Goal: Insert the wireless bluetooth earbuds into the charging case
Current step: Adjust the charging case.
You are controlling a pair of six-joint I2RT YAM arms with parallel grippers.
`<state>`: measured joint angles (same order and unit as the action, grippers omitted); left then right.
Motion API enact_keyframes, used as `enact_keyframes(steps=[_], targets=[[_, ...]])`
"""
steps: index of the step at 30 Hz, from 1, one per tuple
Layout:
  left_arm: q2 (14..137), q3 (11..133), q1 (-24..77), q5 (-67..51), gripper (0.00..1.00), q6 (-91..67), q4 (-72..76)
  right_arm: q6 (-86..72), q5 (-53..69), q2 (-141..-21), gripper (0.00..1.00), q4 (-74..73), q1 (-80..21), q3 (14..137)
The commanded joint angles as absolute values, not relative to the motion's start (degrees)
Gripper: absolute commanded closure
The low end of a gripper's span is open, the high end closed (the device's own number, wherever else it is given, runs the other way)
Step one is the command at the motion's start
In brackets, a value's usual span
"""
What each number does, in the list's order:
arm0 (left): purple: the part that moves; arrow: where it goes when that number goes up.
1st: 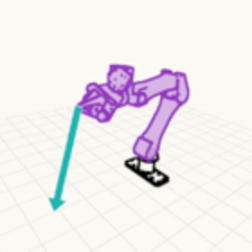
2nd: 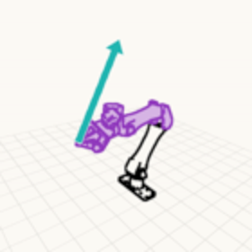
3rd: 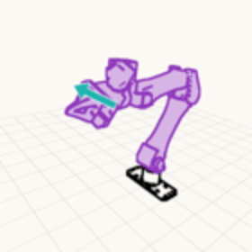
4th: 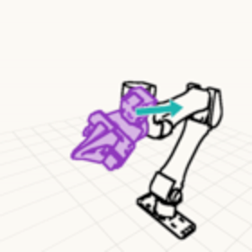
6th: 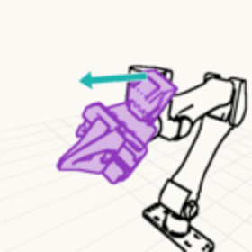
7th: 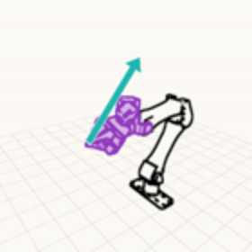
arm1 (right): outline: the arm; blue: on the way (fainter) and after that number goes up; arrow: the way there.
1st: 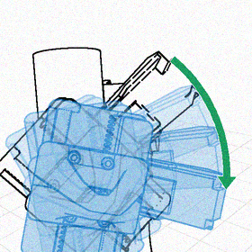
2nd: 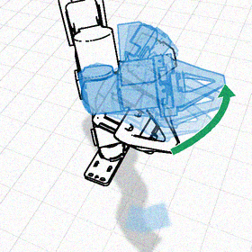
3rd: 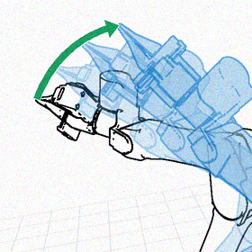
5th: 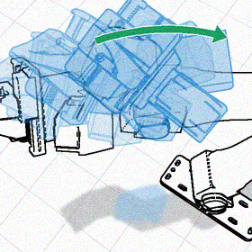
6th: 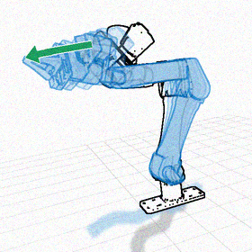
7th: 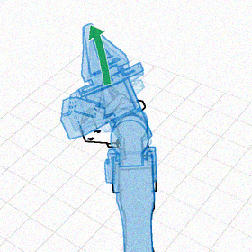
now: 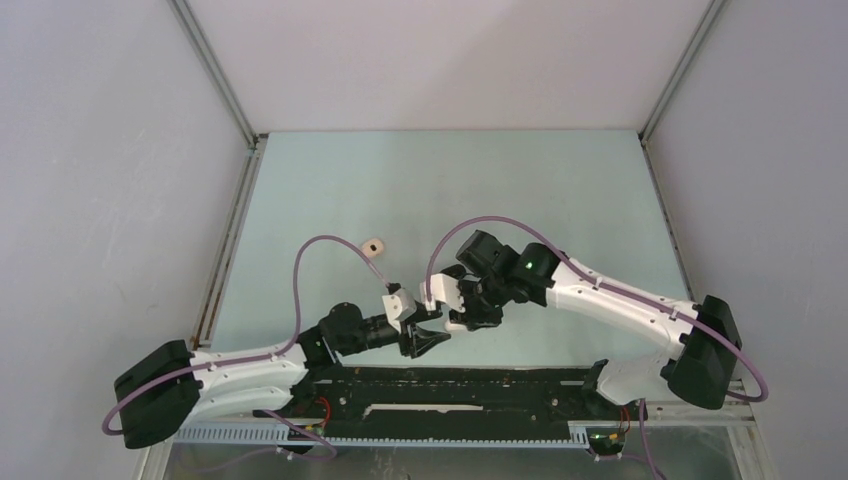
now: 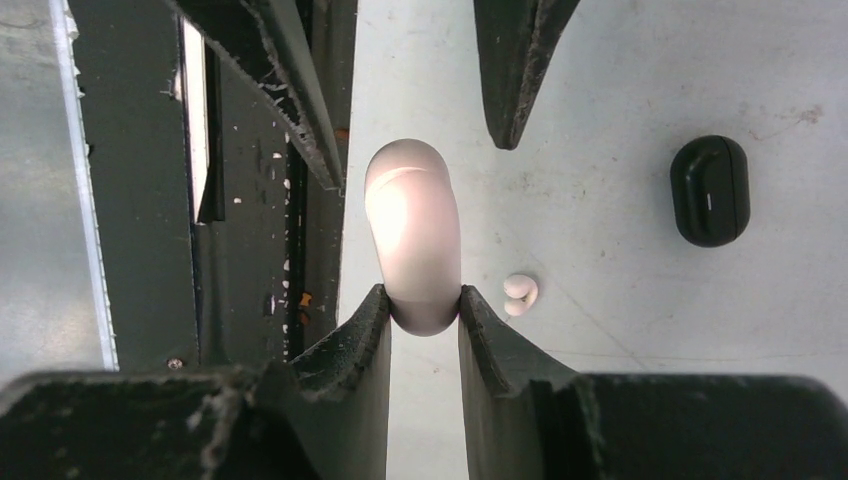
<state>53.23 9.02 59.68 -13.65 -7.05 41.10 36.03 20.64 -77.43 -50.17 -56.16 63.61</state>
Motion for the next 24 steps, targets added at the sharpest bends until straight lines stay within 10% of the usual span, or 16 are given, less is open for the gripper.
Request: enact_keyframes(steps=[1, 7, 17, 24], targets=[[54.3, 9.4, 59.9, -13.3, 0.43, -7.4, 44.9, 36.3, 18.5, -78.4, 0.98, -50.6, -56.8, 67.3], [57.9, 8.5, 59.9, -14.8, 0.49, -8.9, 50.1, 35.6, 19.0, -79.5, 0.97, -51.1, -57.3, 68.6], [63.2, 8.5, 59.9, -18.5, 0.93, -9.1, 55.7, 35.1, 18.8, -79.2, 0.95, -51.2, -57.3, 68.9], [67.5, 4.1, 59.9, -20.2, 1.0, -9.2, 69.5, 32.9, 23.6, -77.7, 0.67, -50.5, -53.1, 69.0]])
